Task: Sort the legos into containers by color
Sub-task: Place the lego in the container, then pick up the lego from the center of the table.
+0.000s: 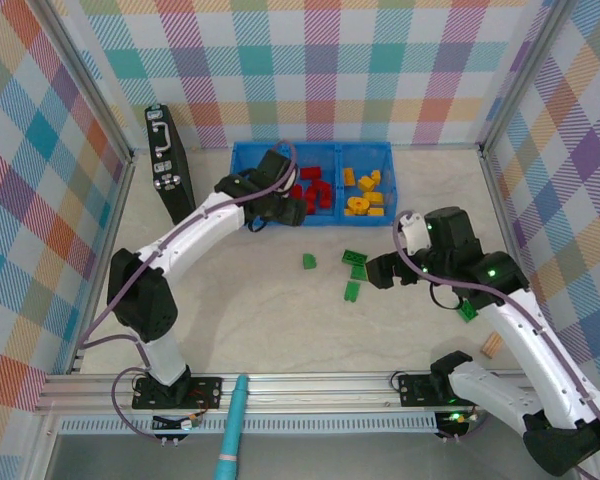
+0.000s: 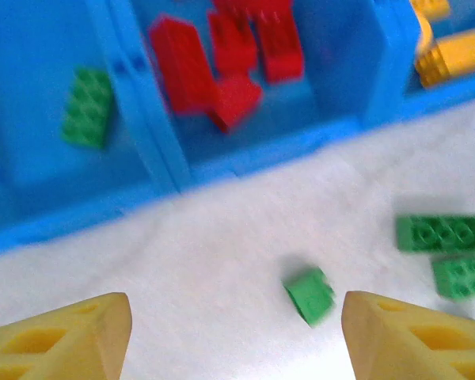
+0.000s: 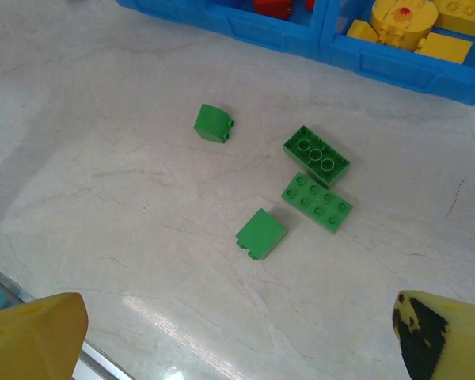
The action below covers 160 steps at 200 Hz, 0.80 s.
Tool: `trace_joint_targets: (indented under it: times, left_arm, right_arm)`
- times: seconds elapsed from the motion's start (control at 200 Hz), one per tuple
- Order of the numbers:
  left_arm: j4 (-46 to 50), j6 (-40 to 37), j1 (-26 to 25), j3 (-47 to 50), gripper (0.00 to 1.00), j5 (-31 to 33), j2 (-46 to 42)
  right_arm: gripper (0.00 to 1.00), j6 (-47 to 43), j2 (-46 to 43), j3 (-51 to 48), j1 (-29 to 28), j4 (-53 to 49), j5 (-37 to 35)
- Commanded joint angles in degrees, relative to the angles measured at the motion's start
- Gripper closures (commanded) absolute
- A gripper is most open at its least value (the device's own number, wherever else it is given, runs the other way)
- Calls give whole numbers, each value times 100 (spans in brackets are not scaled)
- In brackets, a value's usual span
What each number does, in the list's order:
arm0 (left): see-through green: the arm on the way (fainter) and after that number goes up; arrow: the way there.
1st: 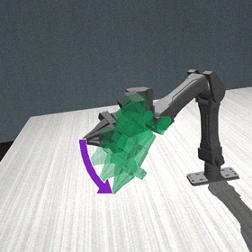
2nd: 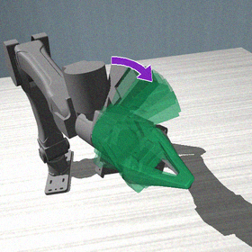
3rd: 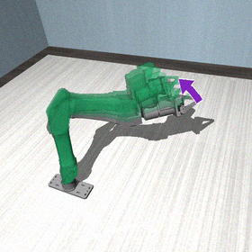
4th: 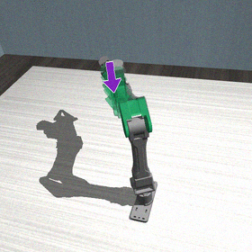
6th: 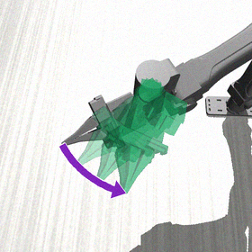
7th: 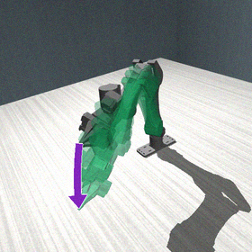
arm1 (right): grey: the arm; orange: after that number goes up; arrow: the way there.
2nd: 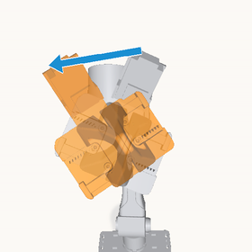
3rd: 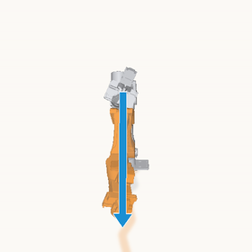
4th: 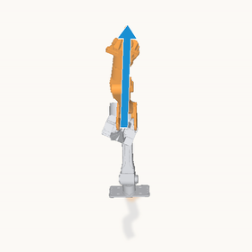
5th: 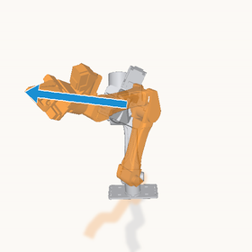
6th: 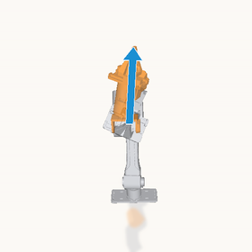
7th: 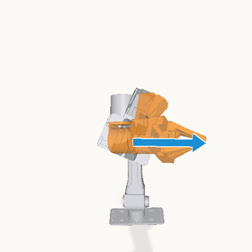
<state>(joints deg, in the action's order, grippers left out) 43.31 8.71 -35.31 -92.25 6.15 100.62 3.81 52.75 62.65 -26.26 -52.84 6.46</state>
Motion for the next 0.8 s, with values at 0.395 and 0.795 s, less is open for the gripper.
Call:
trace_joint_targets:
  times: [0.395, 0.795]
  left_arm:
    - [-798, 2099, -649, 802, 31, -865, 852]
    - [-943, 2301, -712, 669, 43, -696, 1509]
  right_arm:
    - [1, -540, 350, 270, -28, 141, 218]
    - [1, -531, 295, -5, -28, 368, 126]
